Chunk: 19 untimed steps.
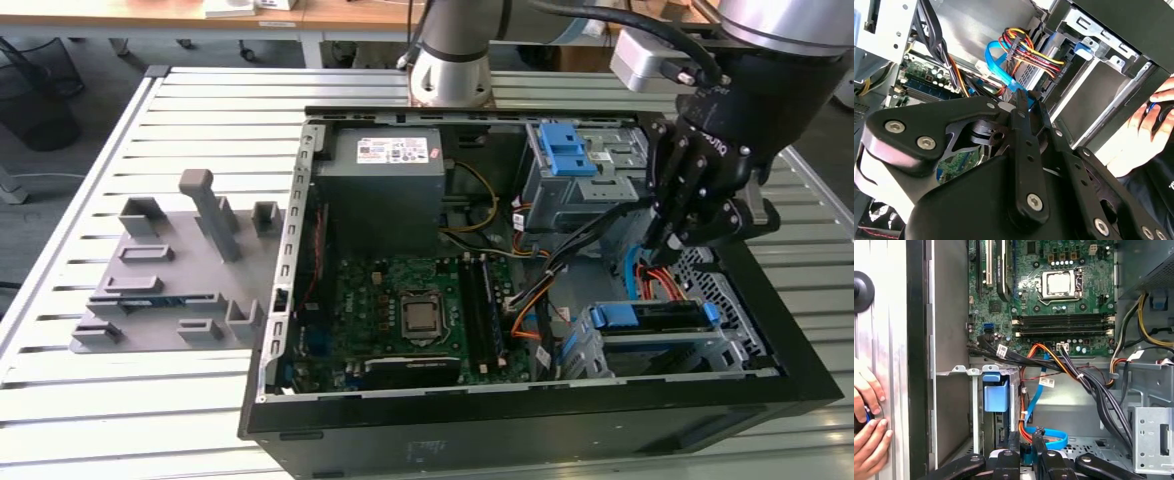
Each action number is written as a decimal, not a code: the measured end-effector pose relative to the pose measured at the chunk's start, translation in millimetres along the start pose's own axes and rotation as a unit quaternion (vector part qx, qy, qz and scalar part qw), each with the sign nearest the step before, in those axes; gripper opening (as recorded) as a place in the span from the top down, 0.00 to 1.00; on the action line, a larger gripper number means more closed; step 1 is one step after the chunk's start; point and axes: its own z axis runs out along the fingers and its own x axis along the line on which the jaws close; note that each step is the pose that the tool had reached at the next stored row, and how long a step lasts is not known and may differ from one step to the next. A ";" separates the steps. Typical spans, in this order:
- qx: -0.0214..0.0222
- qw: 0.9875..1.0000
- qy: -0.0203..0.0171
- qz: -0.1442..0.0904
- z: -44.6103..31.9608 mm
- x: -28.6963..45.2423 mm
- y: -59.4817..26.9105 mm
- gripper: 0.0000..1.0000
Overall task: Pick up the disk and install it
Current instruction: 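Insert the second disk wire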
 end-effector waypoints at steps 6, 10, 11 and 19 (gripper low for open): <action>0.000 1.000 0.001 0.000 2.5 -0.3 0.0 0.84; -0.001 1.000 -0.015 0.000 3.5 -0.4 0.1 0.84; -0.001 1.000 -0.022 0.000 3.7 -0.4 0.0 0.84; -0.002 0.999 -0.041 0.000 10.6 4.8 -0.2 0.84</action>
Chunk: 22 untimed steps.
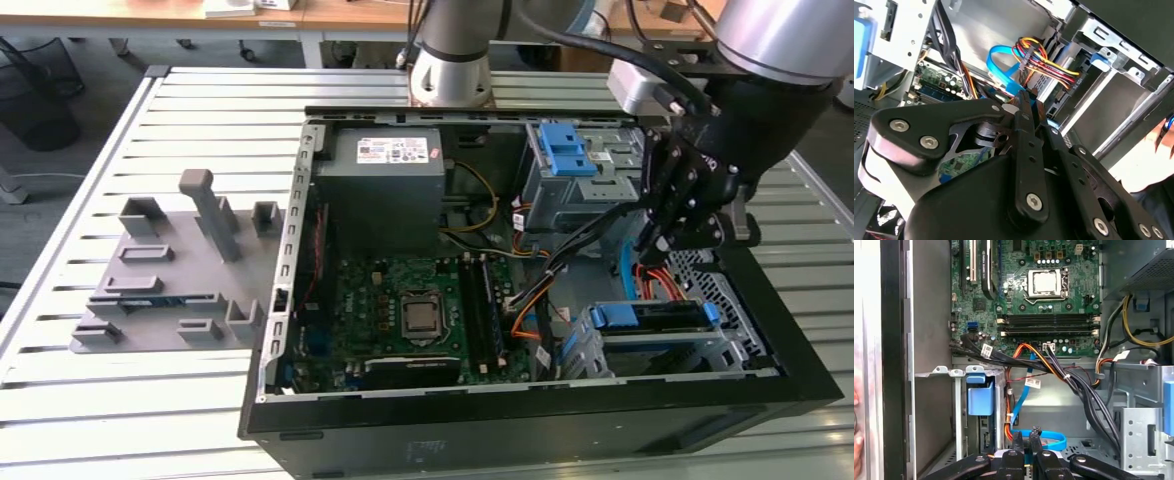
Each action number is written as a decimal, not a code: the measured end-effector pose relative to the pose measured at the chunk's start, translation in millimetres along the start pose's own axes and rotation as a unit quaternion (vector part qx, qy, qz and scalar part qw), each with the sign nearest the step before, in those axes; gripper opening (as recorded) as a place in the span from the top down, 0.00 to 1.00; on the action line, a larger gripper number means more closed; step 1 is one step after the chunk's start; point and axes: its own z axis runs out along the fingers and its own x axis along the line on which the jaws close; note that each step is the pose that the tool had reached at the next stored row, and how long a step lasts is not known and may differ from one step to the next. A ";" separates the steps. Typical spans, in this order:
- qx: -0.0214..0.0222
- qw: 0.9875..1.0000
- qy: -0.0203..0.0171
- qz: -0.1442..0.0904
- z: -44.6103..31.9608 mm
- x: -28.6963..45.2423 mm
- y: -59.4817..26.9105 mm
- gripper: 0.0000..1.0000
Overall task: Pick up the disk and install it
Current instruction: 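Insert the second disk wire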
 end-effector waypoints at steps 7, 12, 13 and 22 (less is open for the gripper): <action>0.000 1.000 -0.002 0.000 6.5 8.7 -0.4 0.84; 0.000 1.000 -0.002 -0.001 6.8 9.5 -0.4 0.84; 0.000 1.000 -0.002 -0.002 7.1 10.4 -0.4 0.84; 0.002 1.000 -0.007 -0.006 11.1 21.8 -0.9 0.84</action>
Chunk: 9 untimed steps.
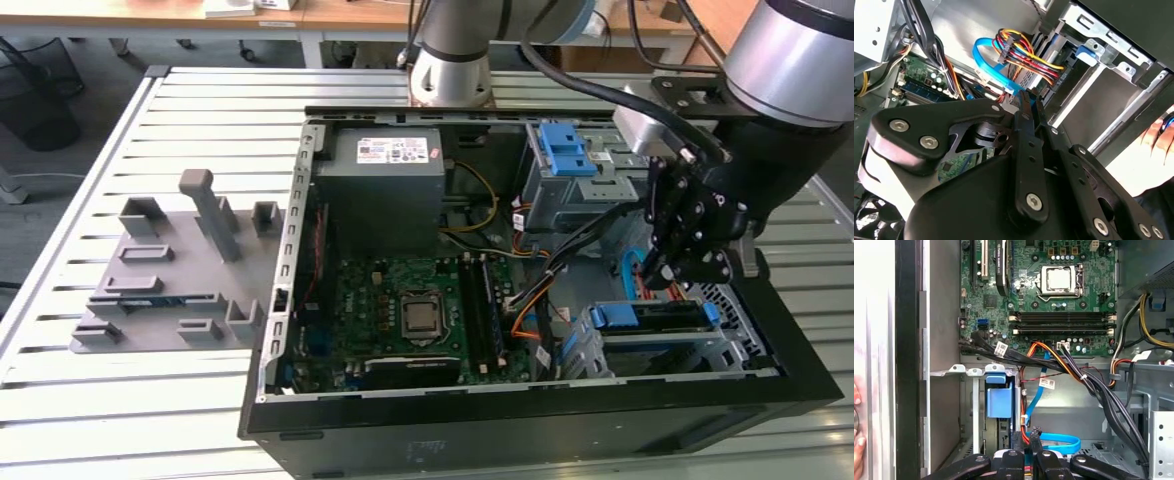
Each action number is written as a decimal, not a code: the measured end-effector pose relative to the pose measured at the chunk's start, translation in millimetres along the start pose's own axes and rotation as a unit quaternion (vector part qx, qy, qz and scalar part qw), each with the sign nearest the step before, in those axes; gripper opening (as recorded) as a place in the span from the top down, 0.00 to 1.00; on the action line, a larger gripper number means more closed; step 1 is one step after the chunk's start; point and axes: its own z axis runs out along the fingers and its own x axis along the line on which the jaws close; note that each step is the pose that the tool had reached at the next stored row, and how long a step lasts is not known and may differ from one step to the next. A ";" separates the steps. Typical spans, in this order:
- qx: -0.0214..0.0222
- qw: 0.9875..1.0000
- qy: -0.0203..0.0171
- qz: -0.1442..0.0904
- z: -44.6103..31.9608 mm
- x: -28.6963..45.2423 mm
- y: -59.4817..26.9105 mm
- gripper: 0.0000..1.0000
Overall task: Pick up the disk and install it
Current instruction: 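Insert the second disk wire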
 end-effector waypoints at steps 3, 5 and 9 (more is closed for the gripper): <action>0.000 1.000 0.000 0.000 0.3 0.6 0.0 0.84; 0.000 1.000 0.000 0.000 0.8 1.1 0.0 0.84; 0.000 1.000 0.000 0.000 3.2 5.6 -0.1 0.84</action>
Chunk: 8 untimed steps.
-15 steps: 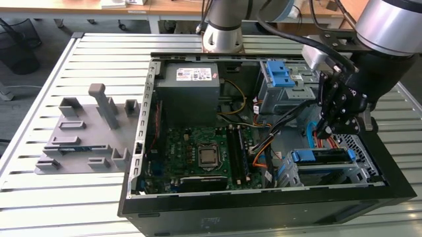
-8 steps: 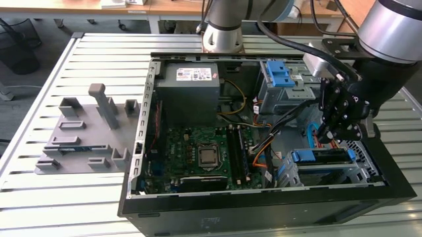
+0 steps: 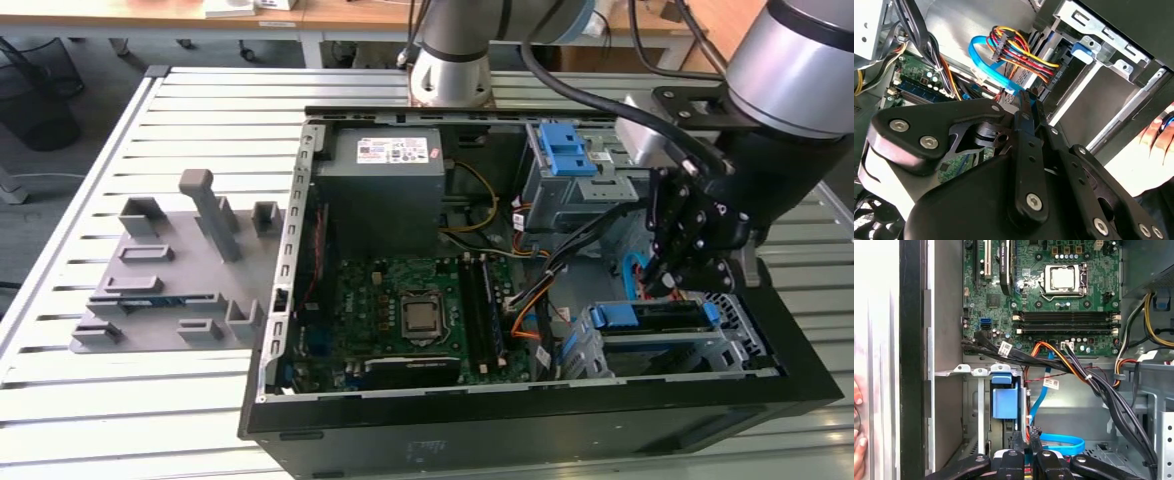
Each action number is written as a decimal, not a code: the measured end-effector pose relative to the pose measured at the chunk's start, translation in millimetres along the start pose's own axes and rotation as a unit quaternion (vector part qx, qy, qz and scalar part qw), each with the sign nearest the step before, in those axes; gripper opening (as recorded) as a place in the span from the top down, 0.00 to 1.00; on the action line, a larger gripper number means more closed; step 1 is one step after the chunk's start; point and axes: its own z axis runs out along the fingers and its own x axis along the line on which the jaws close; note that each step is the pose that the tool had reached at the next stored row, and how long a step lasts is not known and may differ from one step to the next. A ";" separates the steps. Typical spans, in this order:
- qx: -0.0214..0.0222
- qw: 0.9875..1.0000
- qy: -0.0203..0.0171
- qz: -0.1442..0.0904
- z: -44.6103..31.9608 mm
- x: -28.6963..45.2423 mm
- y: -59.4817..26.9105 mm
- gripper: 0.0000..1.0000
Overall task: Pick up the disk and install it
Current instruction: 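Insert the second disk wire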
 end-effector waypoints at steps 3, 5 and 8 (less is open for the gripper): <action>0.000 1.000 0.000 0.000 1.9 3.4 -0.1 0.84; 0.000 1.000 -0.001 0.000 3.1 4.1 -0.1 0.84; 0.000 1.000 -0.003 0.000 3.2 4.3 -0.1 0.84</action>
